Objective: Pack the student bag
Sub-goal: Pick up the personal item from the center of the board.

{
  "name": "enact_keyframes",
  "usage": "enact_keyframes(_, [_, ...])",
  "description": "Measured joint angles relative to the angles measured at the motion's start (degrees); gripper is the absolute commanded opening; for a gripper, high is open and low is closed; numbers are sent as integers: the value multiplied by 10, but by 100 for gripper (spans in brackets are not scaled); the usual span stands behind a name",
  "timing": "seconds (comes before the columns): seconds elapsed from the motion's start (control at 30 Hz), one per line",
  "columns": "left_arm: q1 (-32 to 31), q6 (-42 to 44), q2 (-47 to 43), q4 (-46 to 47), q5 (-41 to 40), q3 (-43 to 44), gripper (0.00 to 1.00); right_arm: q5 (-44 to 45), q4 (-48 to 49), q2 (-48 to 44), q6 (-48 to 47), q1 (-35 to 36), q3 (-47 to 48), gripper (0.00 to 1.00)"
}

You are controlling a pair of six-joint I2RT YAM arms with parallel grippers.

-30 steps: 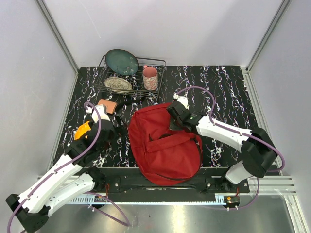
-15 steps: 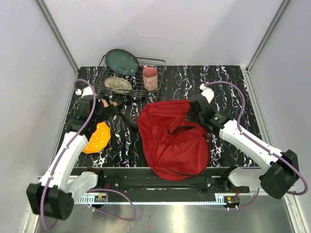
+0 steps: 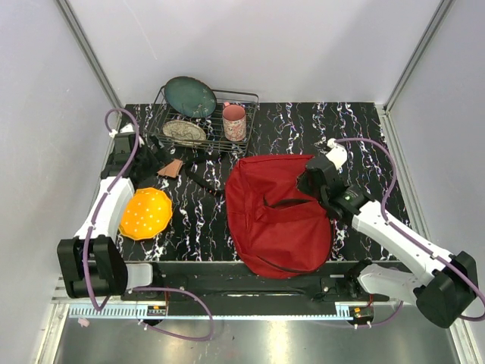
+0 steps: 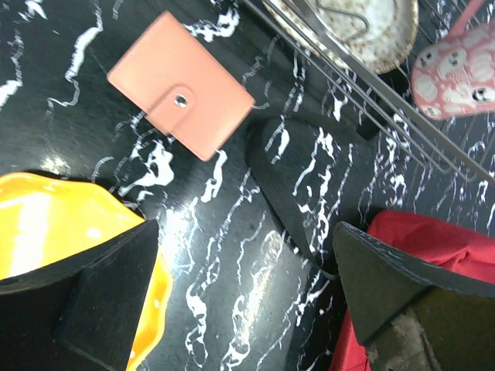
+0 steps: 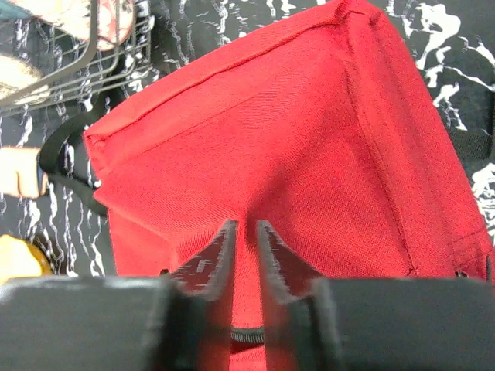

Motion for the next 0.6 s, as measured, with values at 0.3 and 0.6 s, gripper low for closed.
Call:
enact_keyframes(0.3, [99, 22, 64, 7, 37, 46, 99, -89, 33, -69, -21, -2, -6, 76])
enact_keyframes(0.6, [129, 92, 128, 8, 45, 127, 99, -249, 65, -68, -26, -2, 7, 78])
